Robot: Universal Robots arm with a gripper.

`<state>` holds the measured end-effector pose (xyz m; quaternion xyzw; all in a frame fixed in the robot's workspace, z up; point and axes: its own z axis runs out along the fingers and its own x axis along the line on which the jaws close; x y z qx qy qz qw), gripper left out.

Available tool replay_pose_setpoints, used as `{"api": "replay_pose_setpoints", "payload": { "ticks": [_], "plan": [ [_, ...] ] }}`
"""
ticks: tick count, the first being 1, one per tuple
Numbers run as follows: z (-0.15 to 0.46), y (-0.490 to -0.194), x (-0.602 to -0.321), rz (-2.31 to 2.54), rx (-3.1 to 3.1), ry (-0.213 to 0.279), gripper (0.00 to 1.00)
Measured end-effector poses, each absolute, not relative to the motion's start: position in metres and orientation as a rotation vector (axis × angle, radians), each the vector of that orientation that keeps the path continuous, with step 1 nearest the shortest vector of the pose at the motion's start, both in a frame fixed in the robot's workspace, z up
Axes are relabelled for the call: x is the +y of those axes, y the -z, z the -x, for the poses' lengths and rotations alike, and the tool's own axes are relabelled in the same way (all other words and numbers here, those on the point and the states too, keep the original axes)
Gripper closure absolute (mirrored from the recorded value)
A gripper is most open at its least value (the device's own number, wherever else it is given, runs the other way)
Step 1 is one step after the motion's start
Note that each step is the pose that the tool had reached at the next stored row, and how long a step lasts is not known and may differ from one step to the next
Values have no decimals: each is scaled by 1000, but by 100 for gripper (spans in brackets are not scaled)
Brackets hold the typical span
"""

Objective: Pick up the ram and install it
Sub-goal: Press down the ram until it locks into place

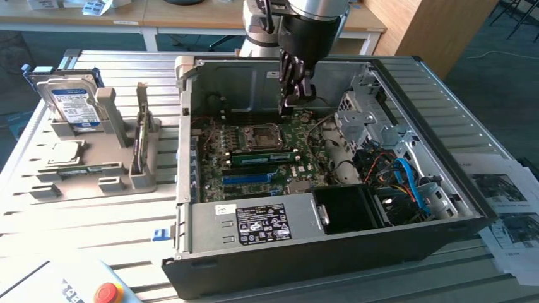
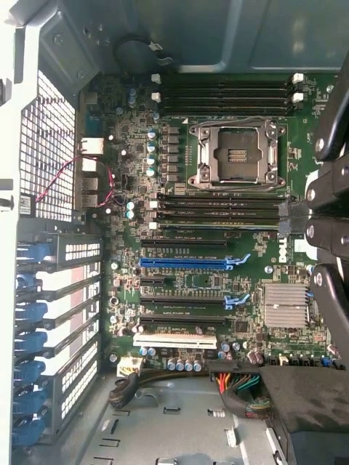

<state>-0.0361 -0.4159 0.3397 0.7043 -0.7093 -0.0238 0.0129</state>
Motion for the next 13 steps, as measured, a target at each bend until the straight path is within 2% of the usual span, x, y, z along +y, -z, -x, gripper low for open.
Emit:
{"api": "replay_pose_setpoints", "payload": {
  "ticks": [13],
  "plan": [
    [36,-340,-416,-2195,-2210,74,90]
  ]
}}
